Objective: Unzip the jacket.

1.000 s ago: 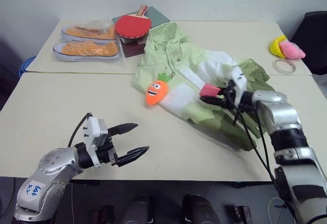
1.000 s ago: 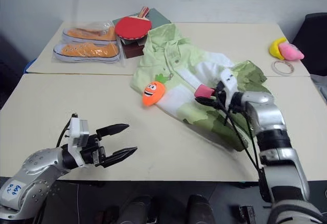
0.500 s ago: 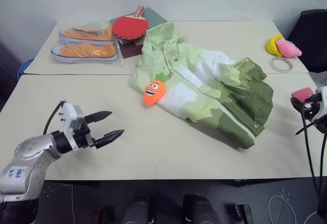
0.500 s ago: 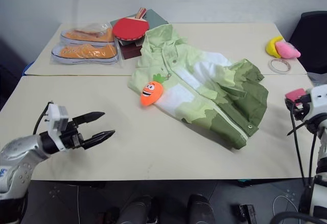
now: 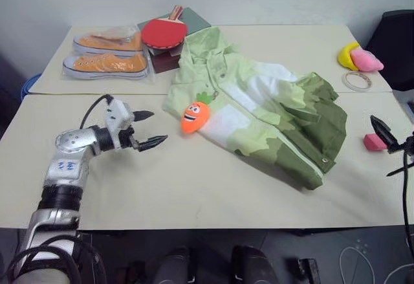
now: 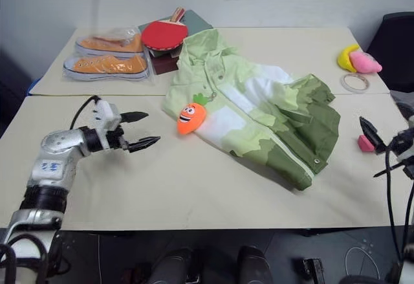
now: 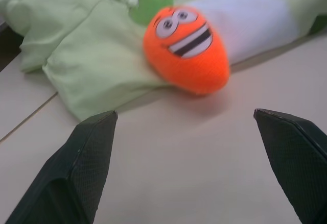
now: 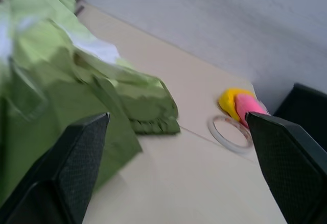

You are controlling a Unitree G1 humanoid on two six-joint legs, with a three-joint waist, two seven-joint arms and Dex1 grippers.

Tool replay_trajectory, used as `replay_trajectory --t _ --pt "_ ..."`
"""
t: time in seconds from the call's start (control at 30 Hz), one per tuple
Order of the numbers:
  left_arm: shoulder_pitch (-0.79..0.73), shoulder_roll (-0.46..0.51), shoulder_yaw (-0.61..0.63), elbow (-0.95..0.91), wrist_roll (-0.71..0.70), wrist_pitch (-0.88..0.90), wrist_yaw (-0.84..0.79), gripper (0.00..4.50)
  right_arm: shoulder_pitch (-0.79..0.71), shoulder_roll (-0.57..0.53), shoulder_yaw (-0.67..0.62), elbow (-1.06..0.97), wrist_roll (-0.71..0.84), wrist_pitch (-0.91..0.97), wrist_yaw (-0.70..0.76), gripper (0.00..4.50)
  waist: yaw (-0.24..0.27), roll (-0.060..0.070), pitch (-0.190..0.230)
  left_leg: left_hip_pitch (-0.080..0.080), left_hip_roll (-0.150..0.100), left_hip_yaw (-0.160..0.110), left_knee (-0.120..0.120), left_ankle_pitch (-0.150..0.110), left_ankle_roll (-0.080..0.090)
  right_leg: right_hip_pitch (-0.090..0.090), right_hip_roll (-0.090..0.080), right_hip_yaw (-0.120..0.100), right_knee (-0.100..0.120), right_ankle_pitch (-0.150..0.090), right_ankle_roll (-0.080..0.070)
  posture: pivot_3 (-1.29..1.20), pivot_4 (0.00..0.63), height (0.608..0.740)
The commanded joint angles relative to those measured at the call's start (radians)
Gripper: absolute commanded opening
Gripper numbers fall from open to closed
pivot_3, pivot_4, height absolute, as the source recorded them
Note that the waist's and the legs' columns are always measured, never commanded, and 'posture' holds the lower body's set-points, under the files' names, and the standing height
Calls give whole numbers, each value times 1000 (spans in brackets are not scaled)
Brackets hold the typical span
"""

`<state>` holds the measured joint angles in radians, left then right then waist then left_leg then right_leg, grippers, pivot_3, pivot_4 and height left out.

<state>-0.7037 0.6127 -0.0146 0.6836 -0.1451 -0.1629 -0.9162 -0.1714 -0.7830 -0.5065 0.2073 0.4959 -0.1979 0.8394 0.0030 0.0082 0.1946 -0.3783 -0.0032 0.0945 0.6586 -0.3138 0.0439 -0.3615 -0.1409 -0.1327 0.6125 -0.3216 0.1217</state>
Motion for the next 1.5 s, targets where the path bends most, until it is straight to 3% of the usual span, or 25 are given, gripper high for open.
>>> replay_trajectory --t 0.03,0.13,0.27,0.47,0.73,0.93,1.03,1.13,1.2,1.23,1.33,1.4,1.5 --pt "-115 -54 18 162 53 -90 135 4500 123 -6 12 -377 108 123 1 4461 5 -1 0 0 0 -1 0 0 0 0 -1 0 0 0 0 0 150 740" --pt "-201 -111 -25 316 120 -179 167 4500 236 16 44 -584 148 197 -12 4461 20 -5 1 -2 0 -3 1 0 0 0 -4 1 0 0 0 0 150 740" --pt "-297 -177 -32 485 175 -246 251 4500 274 73 103 -628 102 196 -27 4461 25 -10 2 -5 -2 -3 4 -1 3 -1 -1 -3 0 1 2 0 150 740" --pt "-386 -252 -50 626 261 -186 423 4500 265 120 138 -713 129 257 -80 4461 28 -13 3 -11 -5 -2 8 1 7 -7 -4 -2 2 3 6 0 150 740" --pt "-407 -382 -17 655 270 -122 394 2017 290 159 131 -729 112 271 -125 4500 33 -15 3 -11 -6 -2 8 1 8 -7 -5 -2 4 3 6 0 150 740" --pt "-367 -383 -22 639 273 -148 269 83 276 197 155 -716 92 260 -134 4500 40 -15 3 -11 -8 -2 8 1 8 -7 -6 -2 4 3 6 0 150 740" --pt "-320 -353 -15 598 245 -178 107 37 253 206 178 -712 92 262 -118 4500 36 -15 2 -11 -8 -1 8 1 8 -8 -6 -2 5 3 6 0 150 740" --pt "-201 -282 -24 450 189 -196 -127 37 242 195 204 -717 111 282 -86 4500 21 -14 2 -10 -8 -2 8 1 8 -8 -6 -2 6 3 6 0 150 740" --pt "-32 -196 -20 169 102 -64 -262 37 236 172 211 -711 129 308 -52 4500 7 -13 2 -10 -8 -1 7 1 8 -9 -6 -1 7 3 5 0 150 740" --pt "85 -155 0 -45 19 117 -284 37 232 159 214 -704 136 320 -33 4500 -7 -13 1 -10 -7 0 7 1 8 -10 -6 -1 6 3 5 0 150 740" --pt "415 -24 42 -622 -232 593 -276 37 217 120 218 -683 147 351 18 4500 -48 -13 1 -7 -5 -2 5 -1 5 -11 -6 3 8 2 3 0 150 740" --pt "652 81 74 -946 -370 755 -271 37 194 90 217 -664 158 376 50 4500 -60 -12 1 -6 -2 -5 5 -3 2 -11 -7 8 8 1 2 0 150 740" --pt "909 101 173 -1235 -533 888 -167 37 162 62 224 -679 198 426 73 4500 -38 -11 3 -5 -1 -9 6 -3 1 -10 -7 13 7 -1 -1 0 150 740"
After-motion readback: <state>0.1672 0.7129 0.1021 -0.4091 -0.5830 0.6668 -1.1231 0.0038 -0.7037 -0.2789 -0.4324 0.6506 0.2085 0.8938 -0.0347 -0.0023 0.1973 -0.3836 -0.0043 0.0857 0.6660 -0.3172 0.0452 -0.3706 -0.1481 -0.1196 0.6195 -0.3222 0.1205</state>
